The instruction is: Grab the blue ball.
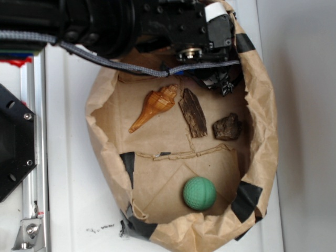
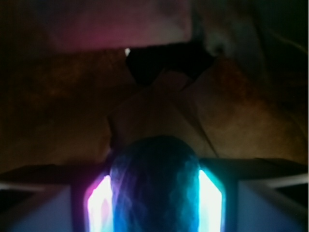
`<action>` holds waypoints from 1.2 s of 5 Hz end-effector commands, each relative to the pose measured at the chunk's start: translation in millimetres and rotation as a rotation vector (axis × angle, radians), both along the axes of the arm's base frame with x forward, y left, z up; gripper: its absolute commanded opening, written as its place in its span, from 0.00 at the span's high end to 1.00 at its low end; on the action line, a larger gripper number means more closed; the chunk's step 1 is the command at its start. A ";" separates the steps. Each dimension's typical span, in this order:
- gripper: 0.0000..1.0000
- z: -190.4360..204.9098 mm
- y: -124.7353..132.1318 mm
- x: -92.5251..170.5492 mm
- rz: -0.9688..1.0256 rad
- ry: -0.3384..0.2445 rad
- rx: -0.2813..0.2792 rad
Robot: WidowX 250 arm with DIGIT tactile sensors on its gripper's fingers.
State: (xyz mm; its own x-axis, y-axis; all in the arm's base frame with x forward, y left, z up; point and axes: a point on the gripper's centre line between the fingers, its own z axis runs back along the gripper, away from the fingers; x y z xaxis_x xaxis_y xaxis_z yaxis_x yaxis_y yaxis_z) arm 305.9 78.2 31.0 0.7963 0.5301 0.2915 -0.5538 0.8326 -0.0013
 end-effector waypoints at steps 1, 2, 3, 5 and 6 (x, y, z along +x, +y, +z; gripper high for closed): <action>1.00 27.4 10.5 6.1 -0.027 -0.048 0.004; 1.00 67.1 -10.4 0.3 -0.246 -0.035 -0.110; 1.00 116.6 -41.2 -21.2 -0.443 -0.014 -0.238; 1.00 148.0 -66.2 -55.5 -0.804 0.096 -0.265; 1.00 142.7 -65.5 -57.6 -0.806 0.134 -0.170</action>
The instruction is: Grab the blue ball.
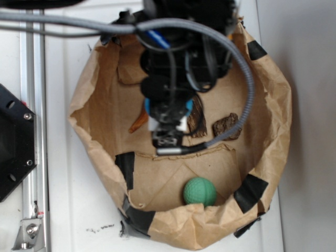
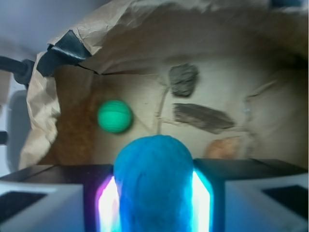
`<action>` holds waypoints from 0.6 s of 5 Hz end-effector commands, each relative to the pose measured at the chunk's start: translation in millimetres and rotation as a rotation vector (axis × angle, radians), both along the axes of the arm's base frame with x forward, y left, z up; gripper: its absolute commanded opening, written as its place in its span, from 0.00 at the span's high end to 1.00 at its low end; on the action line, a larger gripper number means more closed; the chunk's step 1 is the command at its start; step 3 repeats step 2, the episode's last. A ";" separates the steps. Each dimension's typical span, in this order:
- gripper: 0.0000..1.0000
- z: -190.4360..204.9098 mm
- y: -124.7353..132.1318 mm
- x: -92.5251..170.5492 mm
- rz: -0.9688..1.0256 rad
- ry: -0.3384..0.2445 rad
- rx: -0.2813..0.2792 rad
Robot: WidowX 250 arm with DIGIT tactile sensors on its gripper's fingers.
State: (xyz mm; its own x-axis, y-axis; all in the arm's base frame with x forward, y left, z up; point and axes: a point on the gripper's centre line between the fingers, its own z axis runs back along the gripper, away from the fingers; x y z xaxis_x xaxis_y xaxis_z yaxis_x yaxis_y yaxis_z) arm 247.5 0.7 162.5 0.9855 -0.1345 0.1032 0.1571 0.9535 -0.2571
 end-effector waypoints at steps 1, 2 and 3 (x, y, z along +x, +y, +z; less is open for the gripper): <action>1.00 10.1 15.5 2.0 0.006 -0.066 0.152; 1.00 10.8 15.6 1.8 0.022 -0.065 0.166; 1.00 10.8 15.6 1.8 0.022 -0.065 0.166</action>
